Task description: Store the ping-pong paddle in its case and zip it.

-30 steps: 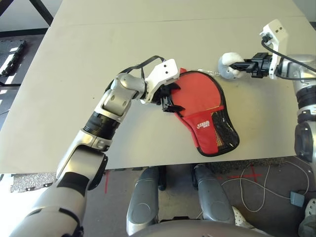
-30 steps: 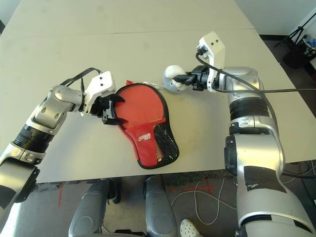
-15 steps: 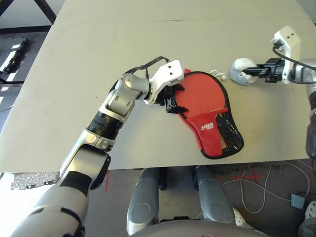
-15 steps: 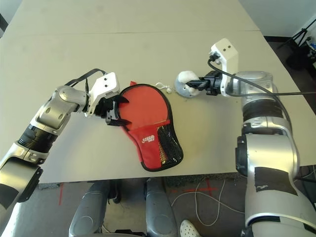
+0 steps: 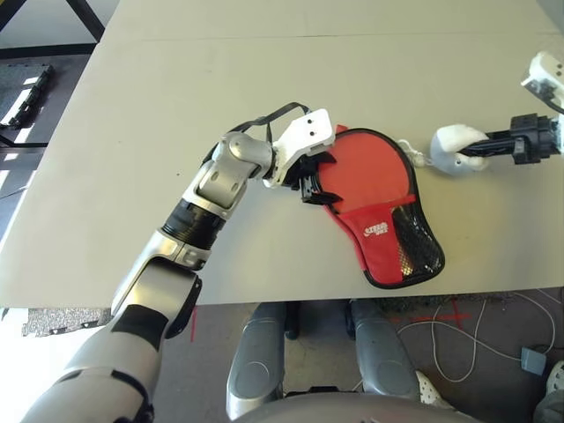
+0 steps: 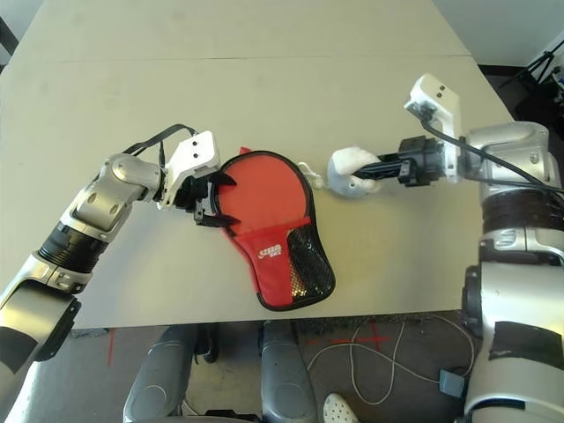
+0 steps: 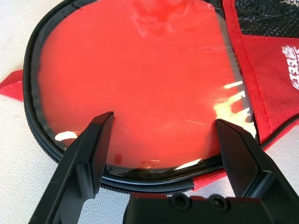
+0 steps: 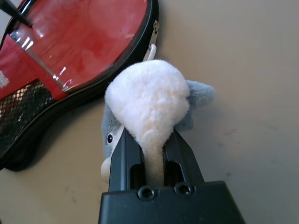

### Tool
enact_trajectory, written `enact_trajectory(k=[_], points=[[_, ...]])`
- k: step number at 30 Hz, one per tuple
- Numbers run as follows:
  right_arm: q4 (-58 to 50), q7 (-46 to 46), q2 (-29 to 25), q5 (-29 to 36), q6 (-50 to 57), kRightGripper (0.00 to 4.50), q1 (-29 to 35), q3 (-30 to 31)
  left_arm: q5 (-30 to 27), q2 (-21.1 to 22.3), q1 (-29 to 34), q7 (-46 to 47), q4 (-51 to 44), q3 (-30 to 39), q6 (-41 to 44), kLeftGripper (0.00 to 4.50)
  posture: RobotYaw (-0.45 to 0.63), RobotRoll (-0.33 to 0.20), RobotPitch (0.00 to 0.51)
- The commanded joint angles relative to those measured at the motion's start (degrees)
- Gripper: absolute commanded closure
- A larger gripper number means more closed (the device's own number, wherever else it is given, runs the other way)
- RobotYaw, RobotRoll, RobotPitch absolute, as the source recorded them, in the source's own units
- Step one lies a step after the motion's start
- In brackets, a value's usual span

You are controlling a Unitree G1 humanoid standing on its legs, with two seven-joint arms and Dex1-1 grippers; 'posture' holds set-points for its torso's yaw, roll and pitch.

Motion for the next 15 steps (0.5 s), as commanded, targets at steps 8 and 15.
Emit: enact_trajectory(k=[8, 15], points=[[-7.12, 1.07, -6.71, 9.85, 2.12, 4.27, 5.62, 8.40, 2.57, 0.48, 3.09, -1.29, 4.76, -4.99, 1.24, 0.00, -0.07, 0.000, 0.316], [-14.89, 1.07, -12.66, 18.32, 4.43, 4.27, 10.17, 13.85, 2.75, 0.48, 3.00, -1.27, 5.25, -5.07, 0.89, 0.00, -0.08, 0.000, 0.311]])
